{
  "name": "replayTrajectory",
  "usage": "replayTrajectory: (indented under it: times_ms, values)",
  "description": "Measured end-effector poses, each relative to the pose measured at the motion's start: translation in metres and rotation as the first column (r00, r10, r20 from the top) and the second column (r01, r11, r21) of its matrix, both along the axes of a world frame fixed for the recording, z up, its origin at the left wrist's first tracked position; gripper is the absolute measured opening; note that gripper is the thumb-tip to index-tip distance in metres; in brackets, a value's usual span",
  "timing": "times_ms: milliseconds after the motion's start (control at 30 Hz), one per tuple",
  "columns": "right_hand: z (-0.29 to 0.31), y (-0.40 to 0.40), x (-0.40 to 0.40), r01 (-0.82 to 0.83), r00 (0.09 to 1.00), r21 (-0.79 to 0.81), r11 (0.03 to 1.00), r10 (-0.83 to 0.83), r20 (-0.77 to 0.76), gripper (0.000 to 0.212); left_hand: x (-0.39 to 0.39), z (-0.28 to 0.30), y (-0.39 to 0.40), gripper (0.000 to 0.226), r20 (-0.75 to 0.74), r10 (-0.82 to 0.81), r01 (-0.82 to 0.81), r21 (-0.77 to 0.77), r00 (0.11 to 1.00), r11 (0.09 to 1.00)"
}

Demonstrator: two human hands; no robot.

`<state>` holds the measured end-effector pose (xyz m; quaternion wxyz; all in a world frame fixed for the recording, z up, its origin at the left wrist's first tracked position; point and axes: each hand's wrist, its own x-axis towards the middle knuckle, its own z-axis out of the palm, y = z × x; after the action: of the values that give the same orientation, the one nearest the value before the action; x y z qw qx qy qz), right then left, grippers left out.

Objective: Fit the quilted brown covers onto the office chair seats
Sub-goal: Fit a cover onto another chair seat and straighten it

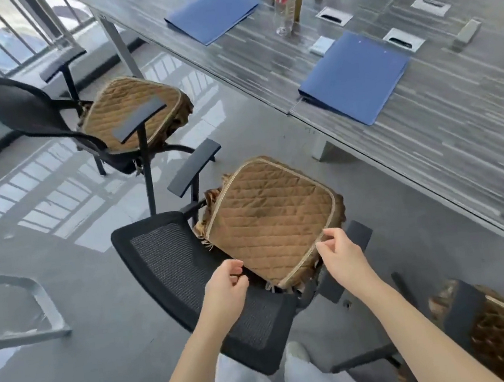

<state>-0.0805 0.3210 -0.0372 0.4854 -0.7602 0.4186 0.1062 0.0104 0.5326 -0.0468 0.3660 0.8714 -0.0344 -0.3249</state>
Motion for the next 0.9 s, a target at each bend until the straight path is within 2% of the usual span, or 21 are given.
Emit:
replayTrajectory:
  times_ms: [133, 233, 400, 500, 567, 767, 900]
  values:
    - [-0.024, -0.001, 0.024, 0.1, 0.99, 0.031, 0.994, -0.096, -0.108, 0.041, 0.047, -0.018, 0.0, 0.027, -0.06, -0.034, 0.035, 0.018, 0.998, 0.999]
    - [-0.04, -0.002, 0.046, 0.22, 0.961, 0.028, 0.975, -0.211, -0.18, 0.04, 0.099, -0.039, -0.003, 0.024, -0.095, -0.146, 0.151, 0.046, 0.985, 0.988]
    - [-0.079, 0.016, 0.074, 0.464, 0.841, 0.028, 0.886, -0.43, -0.328, 0.039, 0.197, -0.087, -0.02, 0.028, -0.186, -0.347, 0.371, 0.11, 0.919, 0.922]
    - [-0.123, 0.034, 0.071, 0.57, 0.77, 0.097, 0.816, -0.49, -0.408, 0.043, 0.245, -0.118, -0.029, 0.03, -0.233, -0.401, 0.442, 0.164, 0.886, 0.882]
    - [-0.157, 0.041, 0.066, 0.594, 0.75, 0.121, 0.795, -0.493, -0.442, 0.045, 0.27, -0.138, -0.033, 0.03, -0.24, -0.402, 0.449, 0.193, 0.884, 0.873]
    - [-0.197, 0.03, 0.087, 0.647, 0.692, 0.086, 0.758, -0.535, -0.486, 0.04, 0.303, -0.195, -0.046, 0.03, -0.27, -0.362, 0.428, 0.255, 0.892, 0.867]
    - [-0.234, 0.01, 0.097, 0.616, 0.706, 0.07, 0.785, -0.51, -0.491, 0.044, 0.307, -0.24, -0.054, 0.034, -0.296, -0.348, 0.433, 0.298, 0.889, 0.851]
